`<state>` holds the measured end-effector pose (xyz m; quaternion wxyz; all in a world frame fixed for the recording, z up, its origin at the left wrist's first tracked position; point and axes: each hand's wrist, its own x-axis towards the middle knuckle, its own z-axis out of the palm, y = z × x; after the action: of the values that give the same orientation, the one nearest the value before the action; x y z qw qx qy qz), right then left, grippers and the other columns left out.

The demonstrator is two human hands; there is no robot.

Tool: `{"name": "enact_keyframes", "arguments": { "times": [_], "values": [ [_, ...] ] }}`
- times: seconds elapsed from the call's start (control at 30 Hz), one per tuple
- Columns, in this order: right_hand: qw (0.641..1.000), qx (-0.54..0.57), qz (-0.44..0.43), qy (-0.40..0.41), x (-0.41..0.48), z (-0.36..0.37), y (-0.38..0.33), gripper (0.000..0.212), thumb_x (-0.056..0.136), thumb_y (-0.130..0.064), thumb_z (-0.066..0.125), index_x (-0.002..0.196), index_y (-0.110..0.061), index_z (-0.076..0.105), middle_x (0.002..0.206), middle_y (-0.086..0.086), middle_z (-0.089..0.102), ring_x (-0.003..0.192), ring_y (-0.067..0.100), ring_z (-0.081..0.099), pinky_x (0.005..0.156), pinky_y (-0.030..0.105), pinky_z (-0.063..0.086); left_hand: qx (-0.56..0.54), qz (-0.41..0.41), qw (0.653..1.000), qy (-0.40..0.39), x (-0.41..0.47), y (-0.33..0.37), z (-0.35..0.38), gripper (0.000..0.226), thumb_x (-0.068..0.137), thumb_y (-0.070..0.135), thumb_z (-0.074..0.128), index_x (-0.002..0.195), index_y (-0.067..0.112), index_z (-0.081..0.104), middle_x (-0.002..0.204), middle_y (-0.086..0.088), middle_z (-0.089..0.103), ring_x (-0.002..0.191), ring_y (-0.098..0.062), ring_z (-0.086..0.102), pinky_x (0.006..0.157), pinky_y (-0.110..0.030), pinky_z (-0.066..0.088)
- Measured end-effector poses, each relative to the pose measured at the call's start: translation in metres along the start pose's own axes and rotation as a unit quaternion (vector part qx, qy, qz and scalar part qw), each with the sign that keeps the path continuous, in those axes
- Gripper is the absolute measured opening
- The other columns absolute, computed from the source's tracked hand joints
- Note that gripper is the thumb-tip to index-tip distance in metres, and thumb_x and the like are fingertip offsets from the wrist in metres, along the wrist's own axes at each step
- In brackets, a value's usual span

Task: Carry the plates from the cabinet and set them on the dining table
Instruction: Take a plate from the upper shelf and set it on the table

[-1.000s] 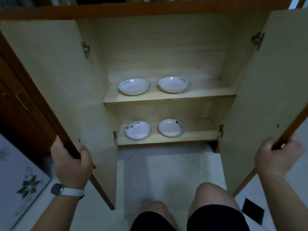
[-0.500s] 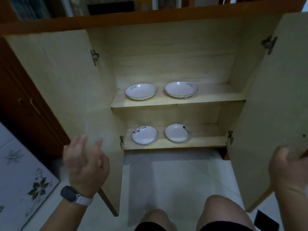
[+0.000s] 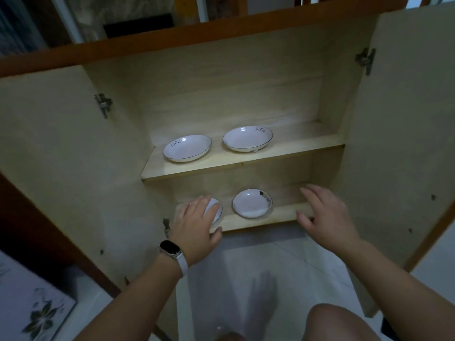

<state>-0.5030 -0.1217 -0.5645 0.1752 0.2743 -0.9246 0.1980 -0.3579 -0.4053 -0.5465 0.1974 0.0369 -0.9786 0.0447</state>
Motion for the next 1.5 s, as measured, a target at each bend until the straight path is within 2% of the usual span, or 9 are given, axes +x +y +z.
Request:
{"name": "enact_keyframes", "arguments": {
  "times": [0.27,0.53,0.67,0.9,1.03,1.13,1.3,1.4,1.5],
  "values": [
    [0.995,-0.022,-0.068,-0.062,0.054,0.030,0.006,0.055,0.083,-0.053,0.045,0.123,-0.017,0.059,0.122,0.003,0.060,0.114,0.025,0.055,0.089,0.038,0.045,0.003,-0.006,0.998,-0.059,0.064,-0.002,0.041,0.055,0.075,0.046,0.047,0.120,0.017,0.060,0.126,-0.010,0.060,0.117,-0.031,0.056,0.099,-0.049,0.043],
    [0.991,0.027,-0.098,-0.090,0.123,0.068,-0.007,0.050,0.088,-0.051,0.047,0.130,-0.025,0.052,0.130,-0.004,0.054,0.118,0.019,0.048,0.094,0.035,0.040,0.014,-0.006,0.999,-0.039,0.117,-0.011,0.065,0.047,0.075,0.044,0.049,0.113,0.019,0.064,0.123,-0.005,0.062,0.113,-0.026,0.058,0.098,-0.044,0.043],
    [0.987,0.081,-0.116,-0.080,0.162,0.084,-0.025,0.055,0.086,-0.051,0.045,0.129,-0.019,0.057,0.127,-0.001,0.058,0.115,0.022,0.053,0.092,0.039,0.043,0.019,-0.008,0.999,-0.035,0.145,-0.023,0.066,0.043,0.073,0.040,0.050,0.108,0.019,0.065,0.120,-0.006,0.063,0.108,-0.027,0.059,0.095,-0.040,0.043],
    [0.974,0.112,-0.162,-0.112,0.209,0.095,-0.052,0.054,0.086,-0.055,0.044,0.124,-0.019,0.059,0.122,0.000,0.060,0.111,0.024,0.055,0.089,0.039,0.046,0.034,-0.078,0.994,-0.062,0.169,-0.062,0.065,0.049,0.071,0.041,0.054,0.115,0.021,0.063,0.125,-0.007,0.062,0.112,-0.028,0.058,0.094,-0.043,0.046],
    [0.967,0.094,-0.198,-0.129,0.230,0.105,-0.065,0.056,0.089,-0.055,0.046,0.134,-0.021,0.052,0.133,-0.001,0.054,0.120,0.022,0.050,0.096,0.039,0.041,0.052,-0.110,0.992,-0.032,0.168,-0.091,0.068,0.049,0.073,0.042,0.056,0.116,0.017,0.061,0.123,-0.012,0.061,0.110,-0.031,0.058,0.091,-0.042,0.046],
    [0.964,0.089,-0.226,-0.113,0.244,0.124,-0.078,0.057,0.089,-0.055,0.044,0.133,-0.021,0.052,0.131,-0.002,0.054,0.117,0.023,0.051,0.094,0.038,0.041,0.074,-0.118,0.990,-0.010,0.164,-0.113,0.070,0.051,0.074,0.044,0.050,0.115,0.015,0.060,0.121,-0.011,0.061,0.106,-0.031,0.058,0.088,-0.041,0.044],
    [0.962,0.099,-0.223,-0.122,0.250,0.144,-0.103,0.058,0.087,-0.055,0.046,0.132,-0.019,0.054,0.131,0.000,0.055,0.116,0.025,0.052,0.093,0.041,0.043,0.089,-0.135,0.987,-0.013,0.154,-0.148,0.072,0.050,0.077,0.044,0.058,0.118,0.016,0.058,0.122,-0.008,0.059,0.110,-0.030,0.056,0.092,-0.042,0.043],
    [0.964,0.114,-0.205,-0.127,0.259,0.143,-0.114,0.062,0.085,-0.058,0.039,0.130,-0.019,0.055,0.128,-0.002,0.056,0.113,0.024,0.055,0.091,0.040,0.046,0.090,-0.137,0.986,-0.026,0.153,-0.165,0.069,0.052,0.077,0.046,0.052,0.119,0.016,0.058,0.125,-0.010,0.059,0.112,-0.031,0.056,0.094,-0.044,0.043],
    [0.966,0.142,-0.172,-0.132,0.276,0.148,-0.123,0.054,0.090,-0.053,0.049,0.132,-0.020,0.054,0.129,-0.003,0.056,0.117,0.021,0.053,0.097,0.036,0.043,0.079,-0.146,0.986,-0.019,0.161,-0.181,0.067,0.054,0.077,0.048,0.046,0.119,0.016,0.058,0.126,-0.012,0.059,0.114,-0.032,0.057,0.095,-0.046,0.045]
  ]
}}
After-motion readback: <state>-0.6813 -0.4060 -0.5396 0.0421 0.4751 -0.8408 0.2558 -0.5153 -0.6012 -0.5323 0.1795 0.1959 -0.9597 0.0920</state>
